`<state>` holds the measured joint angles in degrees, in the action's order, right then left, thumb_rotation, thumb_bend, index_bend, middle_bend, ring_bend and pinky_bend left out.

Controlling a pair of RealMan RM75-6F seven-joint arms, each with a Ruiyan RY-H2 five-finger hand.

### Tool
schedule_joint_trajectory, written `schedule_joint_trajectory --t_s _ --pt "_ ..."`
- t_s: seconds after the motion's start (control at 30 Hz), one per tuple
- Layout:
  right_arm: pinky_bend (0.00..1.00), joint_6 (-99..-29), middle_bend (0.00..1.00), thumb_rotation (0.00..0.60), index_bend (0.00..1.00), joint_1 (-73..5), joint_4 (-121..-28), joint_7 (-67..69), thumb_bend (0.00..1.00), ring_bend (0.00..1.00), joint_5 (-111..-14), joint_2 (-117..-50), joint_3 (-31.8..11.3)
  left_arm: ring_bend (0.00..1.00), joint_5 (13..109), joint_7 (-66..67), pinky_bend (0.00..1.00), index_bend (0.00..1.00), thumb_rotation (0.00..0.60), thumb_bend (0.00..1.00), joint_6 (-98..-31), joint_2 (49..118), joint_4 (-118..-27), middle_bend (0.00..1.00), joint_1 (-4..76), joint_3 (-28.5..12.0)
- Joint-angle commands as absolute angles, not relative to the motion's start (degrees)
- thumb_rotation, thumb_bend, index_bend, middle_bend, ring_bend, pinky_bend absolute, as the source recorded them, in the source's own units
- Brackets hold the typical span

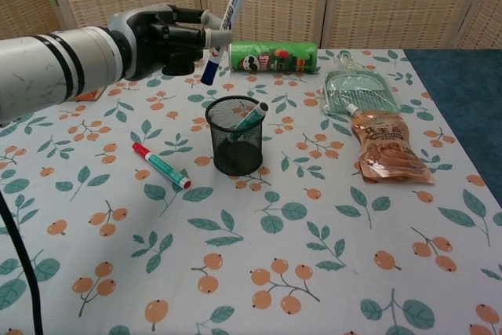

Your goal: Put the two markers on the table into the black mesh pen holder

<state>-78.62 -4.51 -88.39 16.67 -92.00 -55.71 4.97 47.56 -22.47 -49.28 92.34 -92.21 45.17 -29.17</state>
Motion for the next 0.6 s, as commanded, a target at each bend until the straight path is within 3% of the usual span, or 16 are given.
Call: schedule_joint_trajectory --t_s 0.03,0.23,0.6 --pt "0.00 -77.64 0.00 0.600 0.12 -4.91 -88.56 15.73 0.21 0.00 -91.81 -56.05 4.94 0.98 49.50 -21.73 1.00 0.56 0.600 0.38 -51.54 91.70 -93.79 1.00 44.35 -28.87" --pt "0.00 -76.74 0.00 0.600 0.12 -5.19 -89.79 13.58 0.21 0.00 -91.68 -56.42 5.00 0.98 53.49 -25.88 0.99 0.56 0.600 0.38 -51.17 93.52 -92.75 1.00 43.18 -27.10" --pt "0.00 -76.89 0.00 0.600 0.12 -5.05 -88.88 15.52 0.21 0.00 -91.58 -55.98 4.95 0.98 55.03 -30.35 0.99 0.56 0.600 0.38 -45.67 101.52 -76.97 1.00 47.96 -27.20"
